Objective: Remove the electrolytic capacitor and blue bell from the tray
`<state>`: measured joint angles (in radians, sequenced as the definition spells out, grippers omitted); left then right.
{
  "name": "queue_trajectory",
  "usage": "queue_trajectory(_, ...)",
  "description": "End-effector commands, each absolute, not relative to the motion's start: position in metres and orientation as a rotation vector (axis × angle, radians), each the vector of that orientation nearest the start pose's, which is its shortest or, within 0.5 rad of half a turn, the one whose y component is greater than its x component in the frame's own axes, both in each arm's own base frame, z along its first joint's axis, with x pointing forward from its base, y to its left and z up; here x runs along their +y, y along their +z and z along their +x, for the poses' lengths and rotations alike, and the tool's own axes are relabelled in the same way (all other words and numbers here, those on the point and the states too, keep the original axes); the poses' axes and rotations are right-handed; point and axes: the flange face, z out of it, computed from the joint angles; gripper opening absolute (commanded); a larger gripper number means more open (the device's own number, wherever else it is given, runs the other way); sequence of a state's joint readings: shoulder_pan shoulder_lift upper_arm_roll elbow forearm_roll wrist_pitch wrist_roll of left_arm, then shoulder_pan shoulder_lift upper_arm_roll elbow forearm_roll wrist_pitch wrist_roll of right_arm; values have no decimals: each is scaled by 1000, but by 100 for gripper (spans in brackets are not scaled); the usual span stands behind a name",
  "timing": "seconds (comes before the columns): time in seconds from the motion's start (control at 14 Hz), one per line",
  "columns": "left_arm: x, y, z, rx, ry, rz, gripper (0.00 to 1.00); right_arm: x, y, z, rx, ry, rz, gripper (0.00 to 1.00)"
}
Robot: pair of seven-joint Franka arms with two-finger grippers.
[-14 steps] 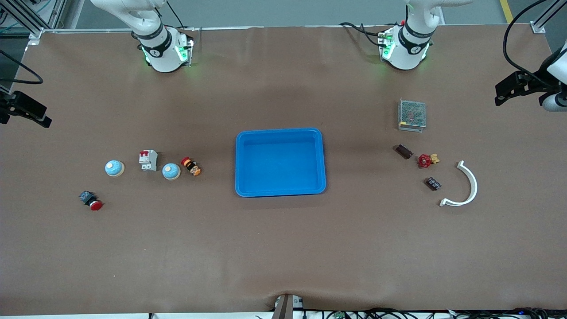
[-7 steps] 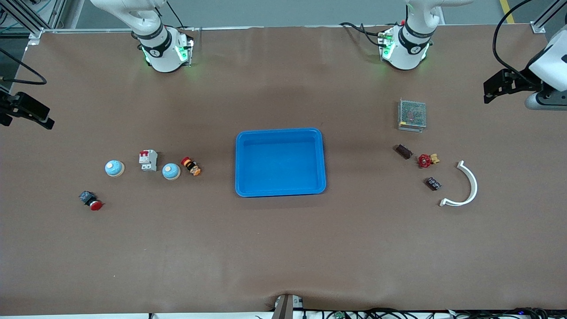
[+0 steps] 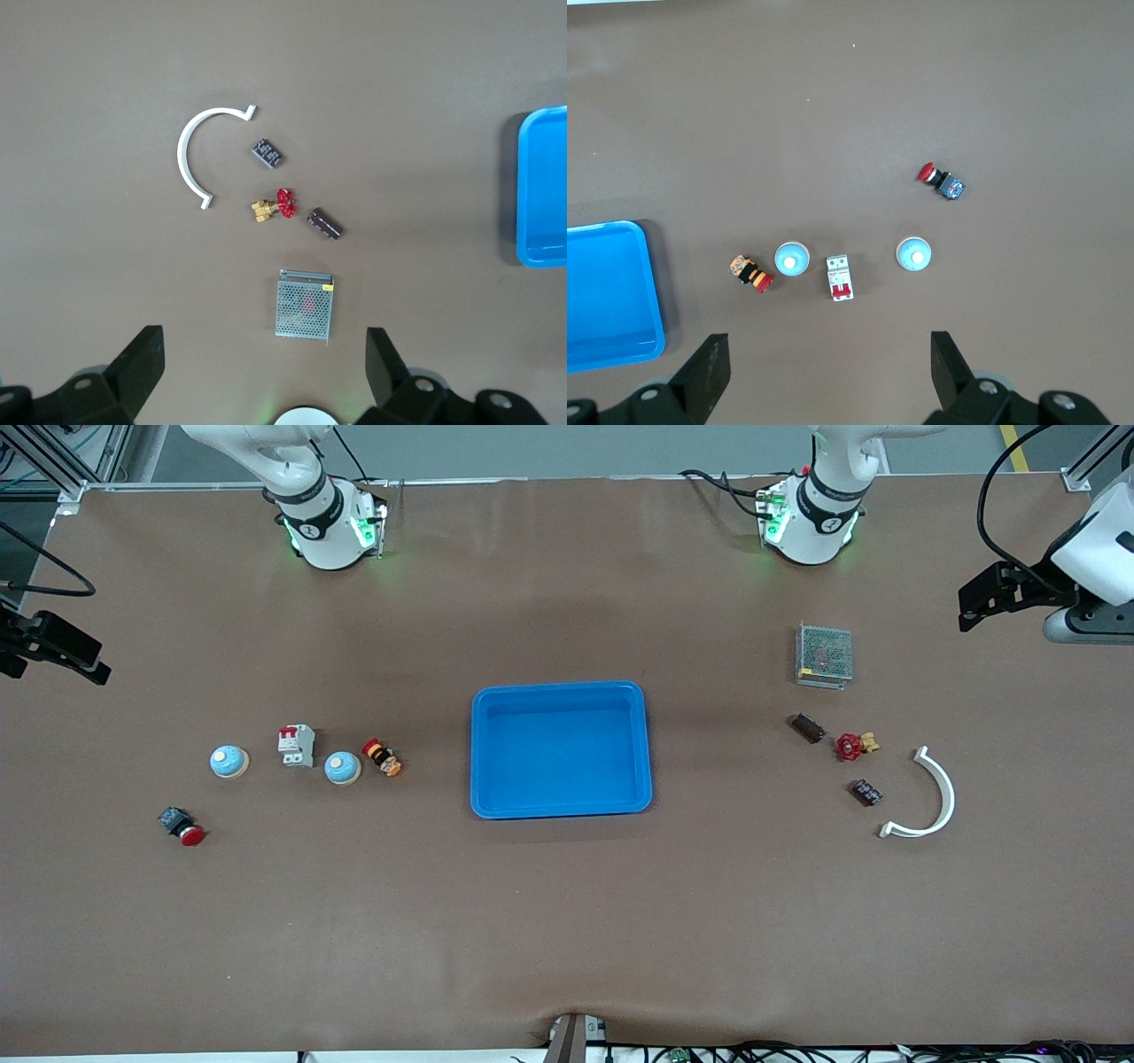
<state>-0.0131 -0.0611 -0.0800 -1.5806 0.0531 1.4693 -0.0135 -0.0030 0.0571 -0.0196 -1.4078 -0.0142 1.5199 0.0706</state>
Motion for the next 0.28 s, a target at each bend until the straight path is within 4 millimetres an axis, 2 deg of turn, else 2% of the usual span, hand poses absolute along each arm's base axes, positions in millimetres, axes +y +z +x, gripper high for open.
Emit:
queue_trajectory(0.0,-50,649,525,90,70,-3097,100,-13,665,566,171,-99,-3137,100)
queue_trajectory(0.21,-49,648,526,83,72,-3097,100,-16,666,566,173,-106,-3136,100)
